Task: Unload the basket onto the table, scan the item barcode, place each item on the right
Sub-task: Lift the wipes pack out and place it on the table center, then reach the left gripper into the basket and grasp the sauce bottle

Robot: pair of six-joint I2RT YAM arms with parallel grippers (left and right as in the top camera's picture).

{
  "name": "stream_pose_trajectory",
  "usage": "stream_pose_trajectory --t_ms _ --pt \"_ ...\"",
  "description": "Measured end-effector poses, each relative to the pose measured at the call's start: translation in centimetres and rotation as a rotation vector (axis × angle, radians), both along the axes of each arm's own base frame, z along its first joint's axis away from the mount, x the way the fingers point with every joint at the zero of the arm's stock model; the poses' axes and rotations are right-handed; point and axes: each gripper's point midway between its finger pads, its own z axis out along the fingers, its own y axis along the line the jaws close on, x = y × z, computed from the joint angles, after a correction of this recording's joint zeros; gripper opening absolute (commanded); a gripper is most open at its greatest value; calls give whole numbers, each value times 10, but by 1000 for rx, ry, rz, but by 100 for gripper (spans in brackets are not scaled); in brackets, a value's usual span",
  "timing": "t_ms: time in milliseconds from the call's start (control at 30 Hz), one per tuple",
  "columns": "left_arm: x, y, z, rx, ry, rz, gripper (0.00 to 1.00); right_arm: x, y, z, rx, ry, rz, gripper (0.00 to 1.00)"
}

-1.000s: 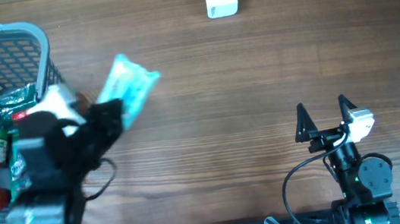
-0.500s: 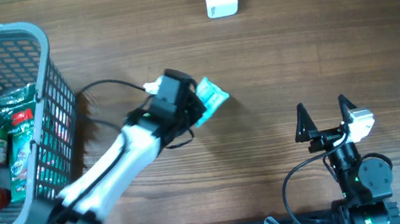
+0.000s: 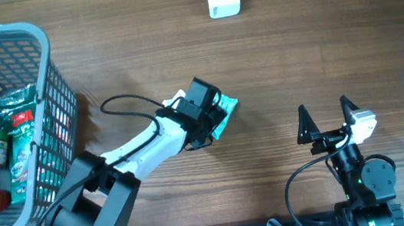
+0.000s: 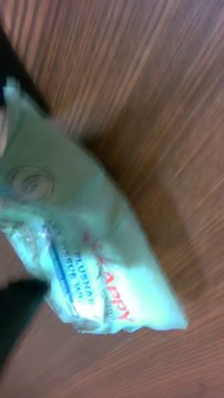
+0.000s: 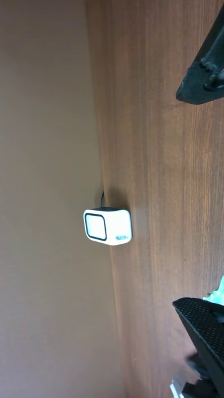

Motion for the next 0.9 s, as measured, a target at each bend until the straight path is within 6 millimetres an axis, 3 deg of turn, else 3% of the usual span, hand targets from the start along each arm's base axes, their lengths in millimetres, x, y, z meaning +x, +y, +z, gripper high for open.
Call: stream_pose_trajectory --t_ms 133,200,367,467,567,700,833,900 --pt "-7 8 7 38 -6 -49 100 0 0 0 0 0 0 100" --pt "-12 19 21 73 -33 -64 100 0 0 0 0 0 0 100" --pt "-2 31 106 58 -296 -109 100 0 0 0 0 0 0 100" --pt "-1 46 172 44 -516 -117 100 0 0 0 0 0 0 100" --pt "-4 67 221 55 -668 -98 100 0 0 0 0 0 0 100" --pt "-7 113 291 118 -832 -15 100 0 0 0 0 0 0 100" --pt "-9 161 349 237 -917 69 100 0 0 0 0 0 0 100" --pt "-13 198 379 344 -927 164 100 0 0 0 0 0 0 100"
